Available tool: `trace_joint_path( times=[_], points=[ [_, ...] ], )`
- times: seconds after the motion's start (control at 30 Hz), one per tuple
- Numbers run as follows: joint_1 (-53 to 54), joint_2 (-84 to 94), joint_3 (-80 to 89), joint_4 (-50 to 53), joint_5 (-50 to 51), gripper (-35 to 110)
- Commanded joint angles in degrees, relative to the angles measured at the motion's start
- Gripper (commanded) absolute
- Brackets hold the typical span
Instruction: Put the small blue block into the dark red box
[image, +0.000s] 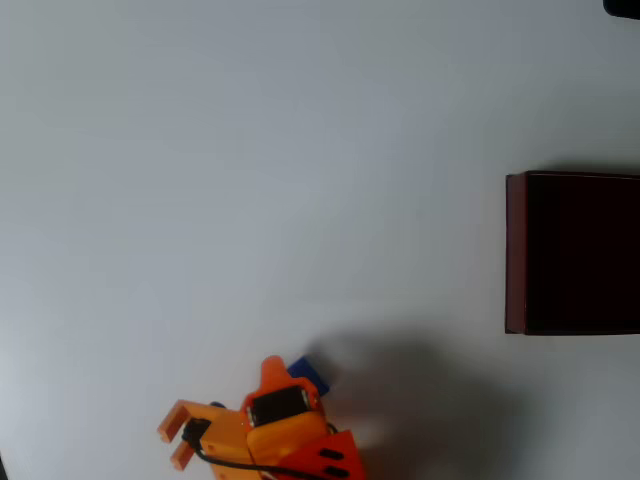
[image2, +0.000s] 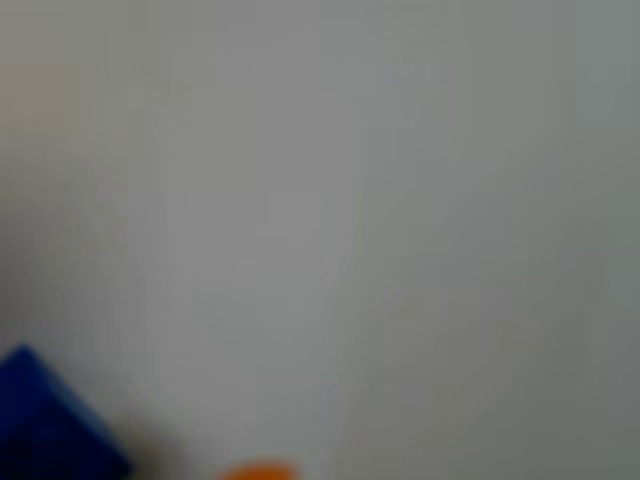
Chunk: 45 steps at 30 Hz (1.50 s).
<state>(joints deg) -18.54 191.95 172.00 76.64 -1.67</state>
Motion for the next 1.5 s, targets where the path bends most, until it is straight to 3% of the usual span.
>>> trace_joint_path(
  times=[0.0, 0.63, 0.77, 0.93, 1.13, 1.47],
  points=[
    [1.23, 0.18, 0.26, 0.53, -0.18, 0],
    [1.05, 0.44, -1.67, -1.41, 1.41, 0],
    [3.52, 0.44, -2.99, 1.05, 12.04, 0],
    [6.15, 0.44, -0.26, -3.96, 24.52, 13],
    [13.89, -1.41, 0.0, 0.88, 37.62, 20],
    [10.37, -36.21, -11.43, -6.42, 60.29, 20]
  ],
)
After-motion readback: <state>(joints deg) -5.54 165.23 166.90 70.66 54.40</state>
